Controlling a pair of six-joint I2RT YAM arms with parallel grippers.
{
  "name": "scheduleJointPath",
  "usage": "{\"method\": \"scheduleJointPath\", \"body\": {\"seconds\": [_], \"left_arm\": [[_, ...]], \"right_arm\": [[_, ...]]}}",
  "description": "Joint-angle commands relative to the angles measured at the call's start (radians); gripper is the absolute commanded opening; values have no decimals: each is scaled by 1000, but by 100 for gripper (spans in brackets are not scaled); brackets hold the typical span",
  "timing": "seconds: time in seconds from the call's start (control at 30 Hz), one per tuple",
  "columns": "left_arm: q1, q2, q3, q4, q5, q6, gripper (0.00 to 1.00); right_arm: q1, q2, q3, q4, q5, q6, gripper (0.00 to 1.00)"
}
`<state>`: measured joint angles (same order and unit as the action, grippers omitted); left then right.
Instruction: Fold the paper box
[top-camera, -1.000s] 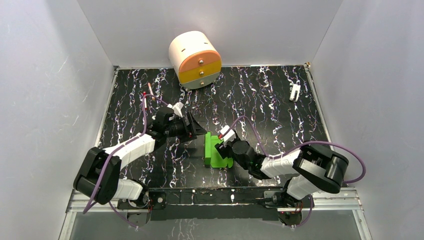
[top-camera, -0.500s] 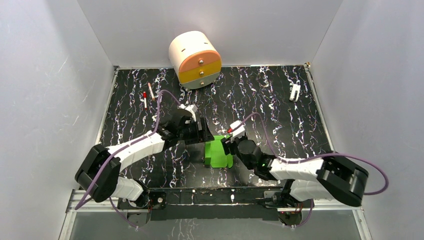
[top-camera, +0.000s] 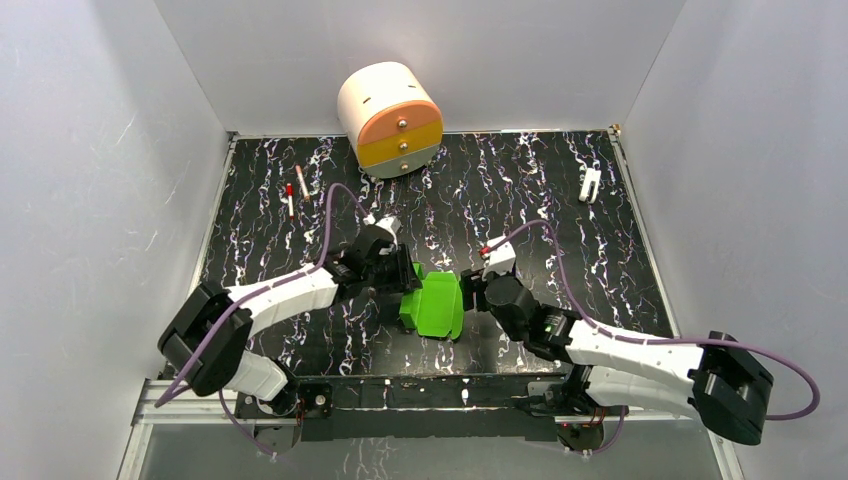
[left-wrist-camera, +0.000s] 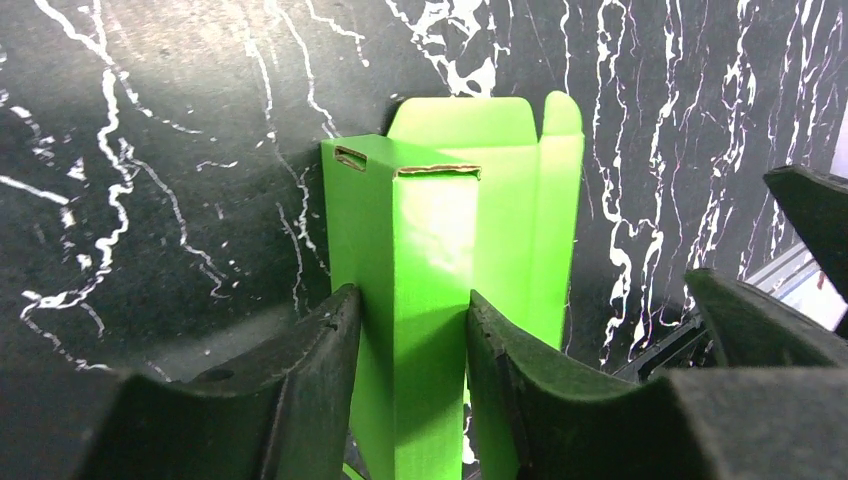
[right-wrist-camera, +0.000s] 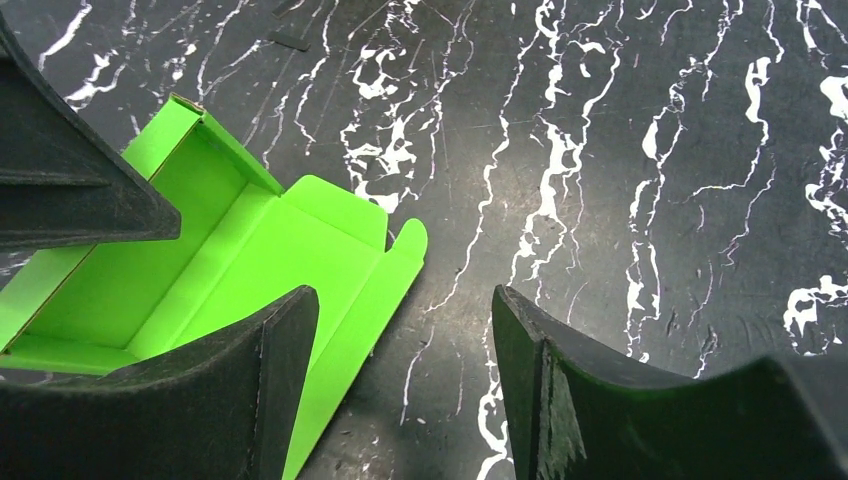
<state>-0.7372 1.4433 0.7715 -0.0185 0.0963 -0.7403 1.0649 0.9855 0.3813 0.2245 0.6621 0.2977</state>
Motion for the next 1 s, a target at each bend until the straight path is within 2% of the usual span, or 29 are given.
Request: {"method": "scheduleJointPath", "body": {"seconds": [0.0, 0.2, 0.57, 0.73, 0.97], "left_arm": [[-1, -115, -105, 90, -33, -45, 37], [4, -213, -251, 220, -51, -146, 35], [6, -250, -419, 455, -74, -317, 33], [6, -253, -461, 517, -83, -361, 33], [6, -250, -483, 553, -116, -386, 33]], "right_arm": [[-1, -49, 107, -149, -44, 102, 74], [-2, -17, 272, -369, -85, 154, 76], [-3, 142, 472, -591, -199, 264, 78], [-12, 194, 479, -594, -240, 279, 77], [-13, 280, 515, -551, -319, 278, 67]]}}
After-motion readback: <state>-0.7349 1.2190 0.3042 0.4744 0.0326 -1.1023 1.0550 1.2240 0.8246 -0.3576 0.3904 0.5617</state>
